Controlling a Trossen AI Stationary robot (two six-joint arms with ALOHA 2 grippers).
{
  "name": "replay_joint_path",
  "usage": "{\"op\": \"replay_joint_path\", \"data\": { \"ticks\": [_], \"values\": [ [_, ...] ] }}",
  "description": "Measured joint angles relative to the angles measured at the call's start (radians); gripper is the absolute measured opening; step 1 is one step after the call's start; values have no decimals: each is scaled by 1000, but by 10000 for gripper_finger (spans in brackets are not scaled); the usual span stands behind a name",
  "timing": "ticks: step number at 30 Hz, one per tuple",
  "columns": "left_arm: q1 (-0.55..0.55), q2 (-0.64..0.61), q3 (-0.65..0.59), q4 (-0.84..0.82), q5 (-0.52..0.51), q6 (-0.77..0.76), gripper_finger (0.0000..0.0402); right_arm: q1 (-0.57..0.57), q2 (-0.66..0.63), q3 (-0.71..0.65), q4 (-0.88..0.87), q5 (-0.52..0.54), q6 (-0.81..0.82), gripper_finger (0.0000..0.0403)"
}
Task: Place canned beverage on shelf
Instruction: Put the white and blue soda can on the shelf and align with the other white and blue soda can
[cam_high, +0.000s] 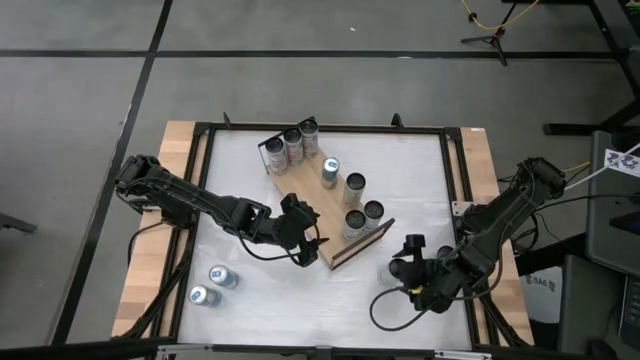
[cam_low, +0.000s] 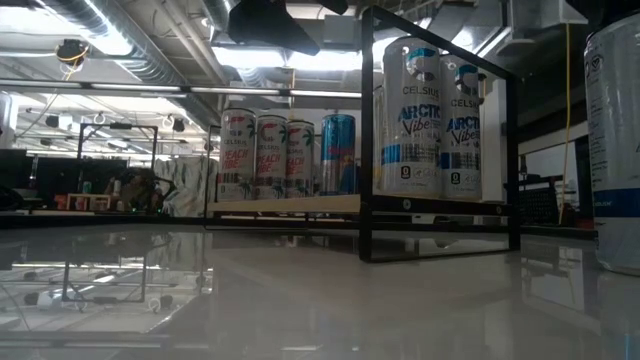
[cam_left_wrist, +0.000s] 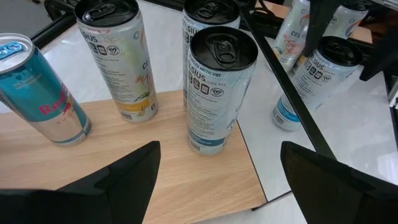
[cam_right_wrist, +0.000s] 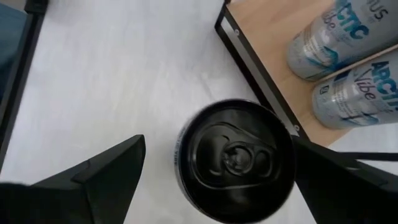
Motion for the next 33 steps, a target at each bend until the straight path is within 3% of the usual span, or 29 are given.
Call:
{"op": "replay_joint_path", "data": {
  "ticks": [19,33],
  "values": [
    [0,0,0,0,0,0,325,0,0,0,-1,-17,3,379],
    [-3,0,0,0,1,-2,325,-2,0,0,-54,60,212,379]
  ]
}}
